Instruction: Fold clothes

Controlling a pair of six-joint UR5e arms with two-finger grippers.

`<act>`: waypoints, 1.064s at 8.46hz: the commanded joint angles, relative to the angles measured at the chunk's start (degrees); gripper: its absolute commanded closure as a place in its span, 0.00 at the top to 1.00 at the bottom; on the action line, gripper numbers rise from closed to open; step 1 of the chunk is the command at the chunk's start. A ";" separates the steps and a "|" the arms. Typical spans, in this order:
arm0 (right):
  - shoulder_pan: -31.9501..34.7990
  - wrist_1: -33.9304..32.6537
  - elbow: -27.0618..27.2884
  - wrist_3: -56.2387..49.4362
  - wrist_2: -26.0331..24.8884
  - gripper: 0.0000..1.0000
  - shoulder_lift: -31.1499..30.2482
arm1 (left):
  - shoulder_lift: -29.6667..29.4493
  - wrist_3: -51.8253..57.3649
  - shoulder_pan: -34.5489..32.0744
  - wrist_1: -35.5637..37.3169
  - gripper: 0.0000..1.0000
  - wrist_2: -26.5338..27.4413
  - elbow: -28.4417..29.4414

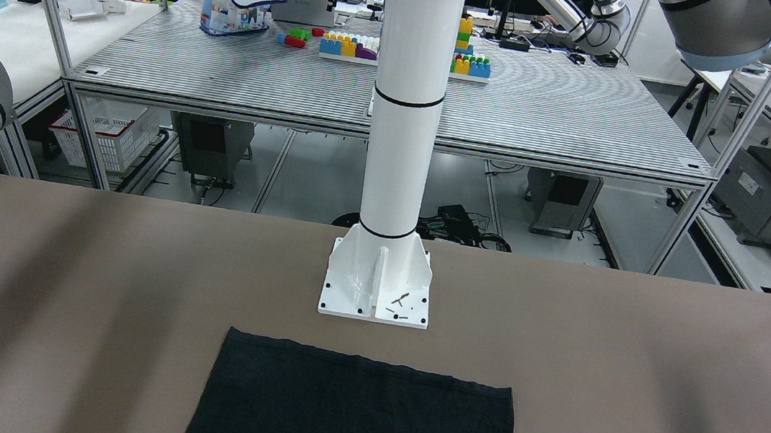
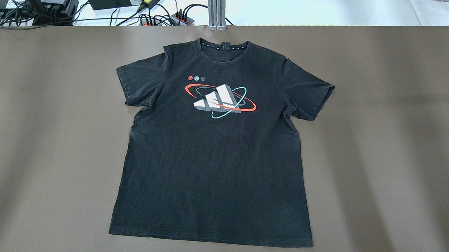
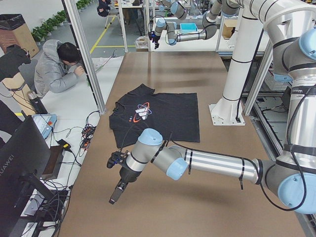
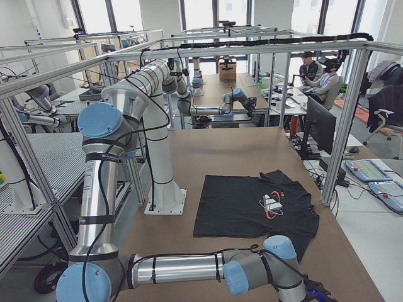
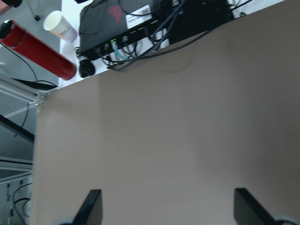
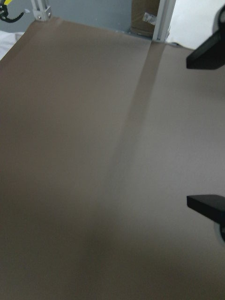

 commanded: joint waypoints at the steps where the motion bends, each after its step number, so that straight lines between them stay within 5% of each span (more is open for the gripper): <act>1: -5.02 0.27 -0.27 9.01 5.35 0.94 2.93 | -4.97 -13.37 6.63 -0.09 1.00 -5.62 0.43; 3: -5.90 4.47 -0.71 14.73 10.73 0.94 3.20 | -8.23 -18.59 8.14 -1.23 1.00 -13.10 1.31; 6: -9.85 12.02 -3.08 23.51 13.74 0.94 5.83 | -13.41 -30.88 12.97 -4.63 1.00 -13.21 5.33; 8: -13.72 21.76 -6.32 32.55 13.47 0.94 7.32 | -14.57 -33.01 13.85 -18.05 1.00 -13.21 13.75; 9: -15.39 25.29 -8.86 35.64 13.04 0.94 8.64 | -16.49 -33.10 15.51 -18.81 1.00 -12.25 15.88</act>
